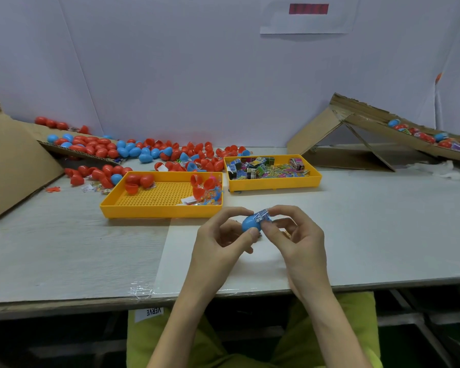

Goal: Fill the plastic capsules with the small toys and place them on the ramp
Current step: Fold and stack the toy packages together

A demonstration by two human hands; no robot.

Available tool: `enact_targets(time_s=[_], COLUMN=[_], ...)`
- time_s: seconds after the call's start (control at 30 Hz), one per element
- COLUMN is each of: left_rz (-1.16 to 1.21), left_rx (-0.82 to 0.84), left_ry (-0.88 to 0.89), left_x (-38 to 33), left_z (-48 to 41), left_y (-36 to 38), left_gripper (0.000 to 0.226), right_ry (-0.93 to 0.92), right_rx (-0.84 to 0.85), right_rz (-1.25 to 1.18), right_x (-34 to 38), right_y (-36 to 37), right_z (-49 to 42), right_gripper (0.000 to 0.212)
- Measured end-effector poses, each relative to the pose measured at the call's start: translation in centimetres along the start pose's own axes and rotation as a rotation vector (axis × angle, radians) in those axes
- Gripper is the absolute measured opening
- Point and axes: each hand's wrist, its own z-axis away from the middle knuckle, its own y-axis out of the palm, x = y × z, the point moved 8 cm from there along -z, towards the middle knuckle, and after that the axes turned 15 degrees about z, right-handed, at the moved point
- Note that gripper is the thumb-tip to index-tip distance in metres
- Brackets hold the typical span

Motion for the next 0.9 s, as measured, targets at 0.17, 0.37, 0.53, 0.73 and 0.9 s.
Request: enact_targets(time_s=[0.17,0.37,0.53,0.73,0.9], left_rz=[0.005,0.039,0.074,0.083,0.127], left_rx=[-0.014,-0.048,-0.093,-0.03,0.029], left_ry=[0.001,-0.02,-0.04,-0.119,-0.178], left_x=[-0.1,0.1,0.3,0.8,1.2], left_z=[0.0,0.0,0.0,-0.1,-0.2], left_y=[-0.1,-0.5,-1.0,-0.3,0.2], left_gripper=[0.022,0.02,0.028,0.037,0.039], right_ry=[-0.001,-0.169,-0.331,-0.366,-0.388], right_rx=[-0.076,-0.084,-0.081,-0.222,-0.274], right_rz=[0.07,0.19,0.366,0.457,0.467], right_x=[0.1,1.8,3.1,3.4,3.7], right_y=[-0.3,0.3,1.1,0.6,0.2], right_z=[0.3,1.3,1.9,2.7,3.1], right_gripper=[0.017,0.018,0.034,0.031,0.034])
